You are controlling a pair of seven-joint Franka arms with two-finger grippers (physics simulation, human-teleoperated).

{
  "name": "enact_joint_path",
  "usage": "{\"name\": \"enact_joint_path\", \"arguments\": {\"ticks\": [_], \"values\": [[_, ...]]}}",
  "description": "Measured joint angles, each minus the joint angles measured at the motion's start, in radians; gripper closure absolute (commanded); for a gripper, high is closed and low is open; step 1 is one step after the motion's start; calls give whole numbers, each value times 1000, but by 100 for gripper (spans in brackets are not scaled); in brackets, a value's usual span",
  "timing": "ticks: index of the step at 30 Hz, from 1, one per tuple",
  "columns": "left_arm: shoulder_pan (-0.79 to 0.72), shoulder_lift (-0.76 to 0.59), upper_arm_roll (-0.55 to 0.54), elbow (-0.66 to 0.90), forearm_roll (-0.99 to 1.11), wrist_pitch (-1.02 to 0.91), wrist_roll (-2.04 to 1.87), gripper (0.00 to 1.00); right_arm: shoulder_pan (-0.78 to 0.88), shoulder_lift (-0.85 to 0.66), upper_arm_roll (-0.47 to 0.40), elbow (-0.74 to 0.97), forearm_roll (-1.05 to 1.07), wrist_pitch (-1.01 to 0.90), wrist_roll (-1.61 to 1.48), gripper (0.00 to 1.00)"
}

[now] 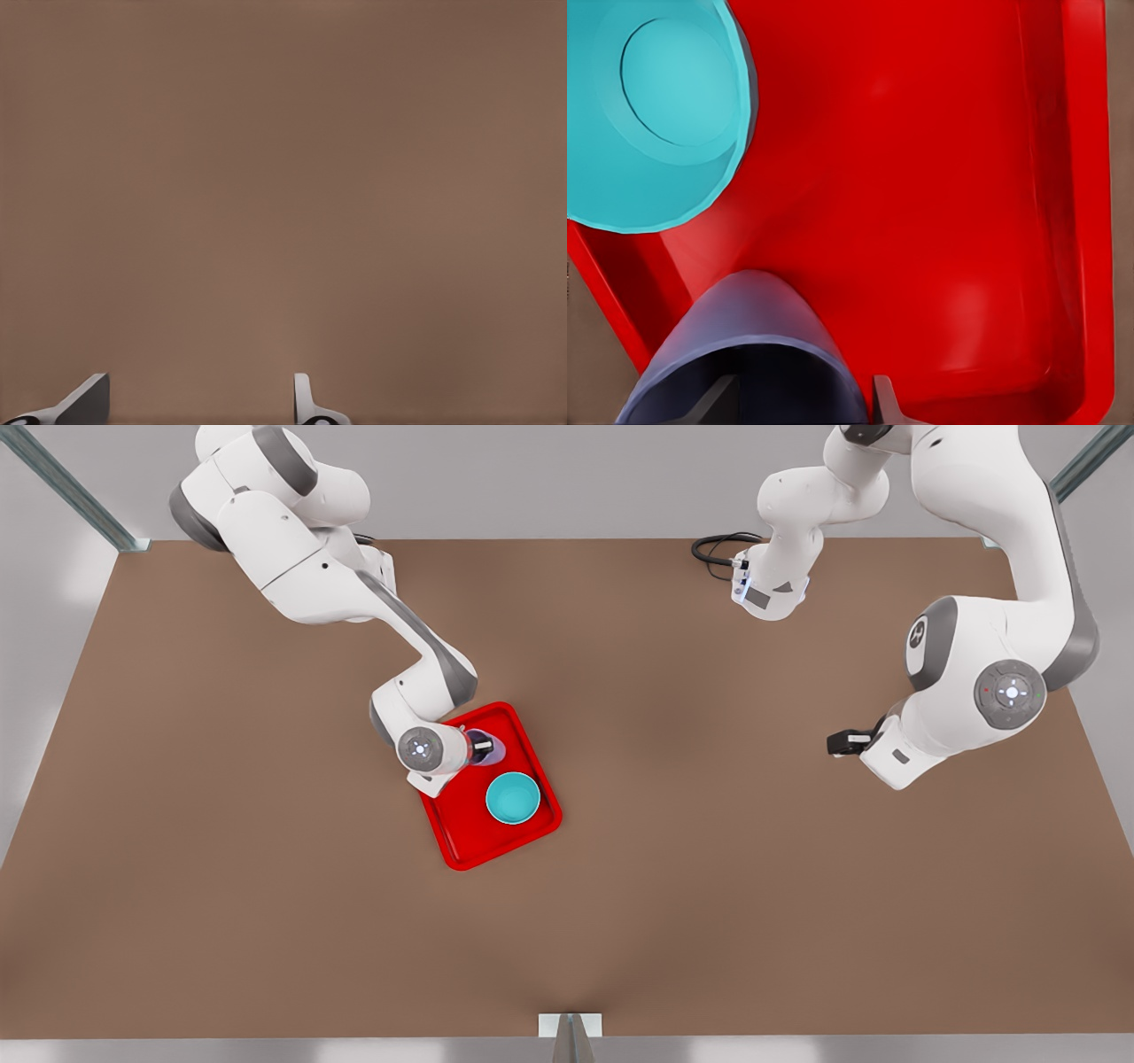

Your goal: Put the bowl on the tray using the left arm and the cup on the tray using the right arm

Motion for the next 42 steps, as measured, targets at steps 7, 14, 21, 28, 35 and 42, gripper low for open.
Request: {"name": "enact_joint_path", "arguments": {"ticks": [7,14,21,28,35,42], "values": [[0,1,0,0,0,1,0,0,2,3,0,-1,0,0,0,7],[-1,1,0,0,0,0,-2,0,0,3,0,0,0,0,0,0],[-2,0,0,0,0,-5,-25,0,-3,3,0,2,0,-2,0,0],[-2,0,0,0,0,-11,-25,0,-6,-2,1,0,0,-34,2,0],[-2,1,0,0,0,-9,-25,0,-120,-64,125,42,15,-254,13,0],[-2,1,0,0,0,-8,-25,0,88,-450,-381,473,43,-598,-207,0]]}}
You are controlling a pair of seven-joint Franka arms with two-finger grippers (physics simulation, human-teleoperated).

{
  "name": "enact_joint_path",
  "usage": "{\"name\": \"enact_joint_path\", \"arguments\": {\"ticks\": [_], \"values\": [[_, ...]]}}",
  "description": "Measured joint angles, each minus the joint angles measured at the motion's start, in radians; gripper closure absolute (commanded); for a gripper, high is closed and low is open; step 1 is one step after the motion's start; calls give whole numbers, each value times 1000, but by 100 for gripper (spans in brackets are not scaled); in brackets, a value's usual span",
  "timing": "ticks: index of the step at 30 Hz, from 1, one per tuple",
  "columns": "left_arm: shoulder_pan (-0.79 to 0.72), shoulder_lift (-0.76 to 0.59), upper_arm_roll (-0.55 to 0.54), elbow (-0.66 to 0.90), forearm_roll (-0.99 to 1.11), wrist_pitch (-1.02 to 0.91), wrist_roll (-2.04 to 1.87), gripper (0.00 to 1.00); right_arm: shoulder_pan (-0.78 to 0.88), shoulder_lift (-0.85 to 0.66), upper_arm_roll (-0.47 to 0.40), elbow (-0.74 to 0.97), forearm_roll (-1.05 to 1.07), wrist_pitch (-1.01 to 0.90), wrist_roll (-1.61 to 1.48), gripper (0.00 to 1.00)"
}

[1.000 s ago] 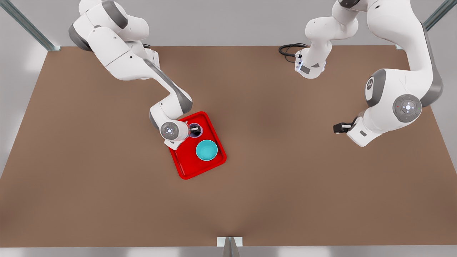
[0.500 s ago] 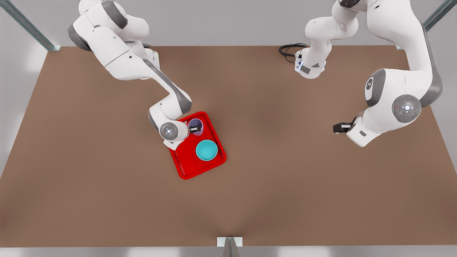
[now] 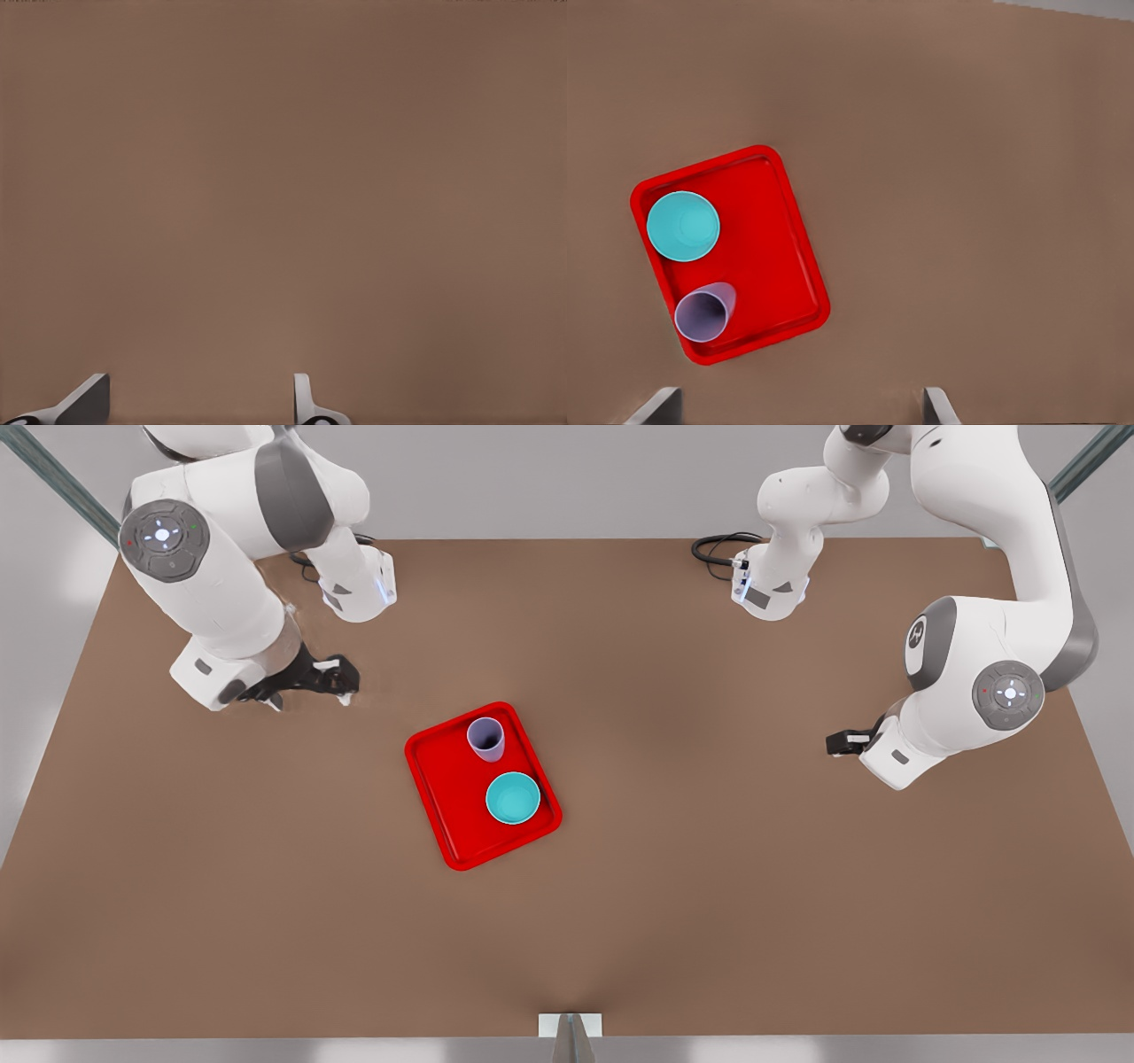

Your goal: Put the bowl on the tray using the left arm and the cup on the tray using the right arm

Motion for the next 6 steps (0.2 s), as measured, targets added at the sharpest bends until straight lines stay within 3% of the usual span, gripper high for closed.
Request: {"name": "enact_joint_path", "arguments": {"ticks": [1,6], "values": [[0,0,0,0,0,0,0,0,-56,-115,-25,-226,11,152,-21,0],[0,0,0,0,0,2,0,0,-269,-124,-29,-225,13,145,-96,0]]}}
